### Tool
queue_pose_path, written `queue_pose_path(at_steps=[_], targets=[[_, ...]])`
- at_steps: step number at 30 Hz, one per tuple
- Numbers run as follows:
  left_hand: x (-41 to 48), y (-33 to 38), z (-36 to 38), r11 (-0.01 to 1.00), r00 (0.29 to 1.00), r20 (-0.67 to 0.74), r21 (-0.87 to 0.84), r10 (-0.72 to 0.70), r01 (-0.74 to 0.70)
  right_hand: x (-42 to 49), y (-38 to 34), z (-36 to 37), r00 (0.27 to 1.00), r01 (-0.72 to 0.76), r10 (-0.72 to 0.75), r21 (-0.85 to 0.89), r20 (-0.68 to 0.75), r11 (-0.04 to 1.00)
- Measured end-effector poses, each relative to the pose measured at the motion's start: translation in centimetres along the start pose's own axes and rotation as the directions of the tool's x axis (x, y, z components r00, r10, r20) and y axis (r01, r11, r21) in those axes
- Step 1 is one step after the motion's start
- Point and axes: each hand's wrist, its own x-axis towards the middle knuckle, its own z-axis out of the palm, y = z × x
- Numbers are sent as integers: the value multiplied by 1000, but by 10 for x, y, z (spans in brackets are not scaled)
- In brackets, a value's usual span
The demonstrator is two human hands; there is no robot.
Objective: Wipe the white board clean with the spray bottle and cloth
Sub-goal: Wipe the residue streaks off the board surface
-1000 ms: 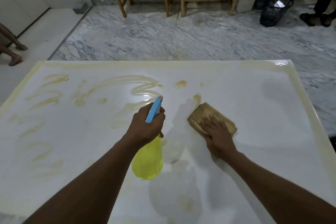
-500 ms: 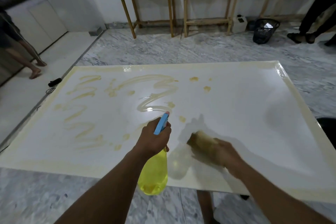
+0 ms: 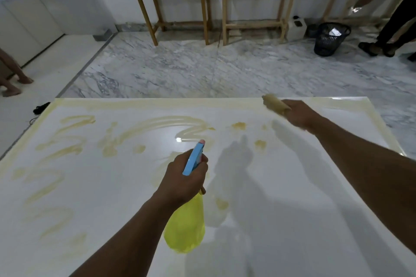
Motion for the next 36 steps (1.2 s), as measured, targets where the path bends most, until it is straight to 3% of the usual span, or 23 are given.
queue_pose_path(at_steps=[5,7,9,11,15,25,28,30,32,34,36], targets=[[46,-12,13,1000,1000,-8,-14,-8,8,68,44,62,993,10,20,-251,117,968],[50,-20,16,1000,1000,-5,-10,-21,21,55,68,103,998,54,-46,-334,32,941],[48,-26,15,999,1000,6,-37,-31,31,34,78,127,990,104,-128,-326,-51,940],[43,-29,12,999,999,21,-35,-39,40,7,77,131,989,140,-150,-270,-17,953],[14,-30,1,998,998,13,2,-59,59,-75,70,152,975,212,-221,-198,-21,957],[-137,-68,-29,999,999,42,-34,-3,5,-356,59,236,959,276,-253,-231,125,933],[-179,-87,-37,999,999,53,-35,-7,9,-412,48,245,951,280,-258,-124,169,952],[-195,-90,-45,999,998,68,-39,8,-5,-413,33,230,974,167,-170,31,152,985],[-198,-88,-53,999,998,60,-28,18,-17,-394,3,193,990,-95,68,235,120,967],[-190,-84,-61,1000,998,55,-3,18,-18,-367,-15,155,935,-350,249,535,253,769],[-174,-79,-66,1000,999,46,6,17,-18,-344,-20,131,857,-513,250,693,451,506]])
